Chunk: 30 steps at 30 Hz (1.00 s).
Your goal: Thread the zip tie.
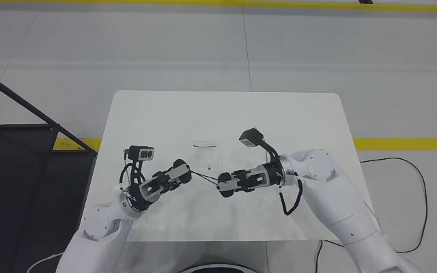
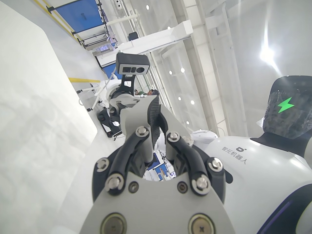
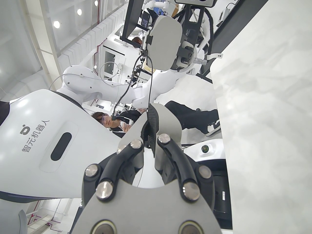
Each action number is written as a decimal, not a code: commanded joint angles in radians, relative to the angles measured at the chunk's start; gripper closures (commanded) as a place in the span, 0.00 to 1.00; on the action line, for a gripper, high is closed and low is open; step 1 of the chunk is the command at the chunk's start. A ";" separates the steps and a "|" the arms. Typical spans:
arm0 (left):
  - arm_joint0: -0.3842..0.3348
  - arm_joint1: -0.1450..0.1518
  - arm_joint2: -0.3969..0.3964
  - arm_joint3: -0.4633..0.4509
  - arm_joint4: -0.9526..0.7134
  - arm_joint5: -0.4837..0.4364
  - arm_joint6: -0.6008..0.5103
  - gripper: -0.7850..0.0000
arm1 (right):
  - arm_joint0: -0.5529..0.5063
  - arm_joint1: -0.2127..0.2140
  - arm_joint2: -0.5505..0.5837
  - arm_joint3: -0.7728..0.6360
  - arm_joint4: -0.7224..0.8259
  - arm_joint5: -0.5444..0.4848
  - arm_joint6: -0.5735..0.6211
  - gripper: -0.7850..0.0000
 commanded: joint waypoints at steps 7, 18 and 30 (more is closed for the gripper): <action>-0.002 0.002 -0.005 0.004 -0.002 -0.007 0.018 1.00 | -0.039 0.012 0.034 -0.067 0.058 -0.013 -0.012 1.00; 0.002 0.005 -0.009 0.001 -0.010 -0.008 0.017 1.00 | -0.112 0.045 0.111 -0.171 0.161 -0.012 -0.011 1.00; 0.000 0.009 -0.008 0.007 -0.019 -0.013 0.010 1.00 | -0.163 0.063 0.167 -0.232 0.237 -0.010 -0.009 1.00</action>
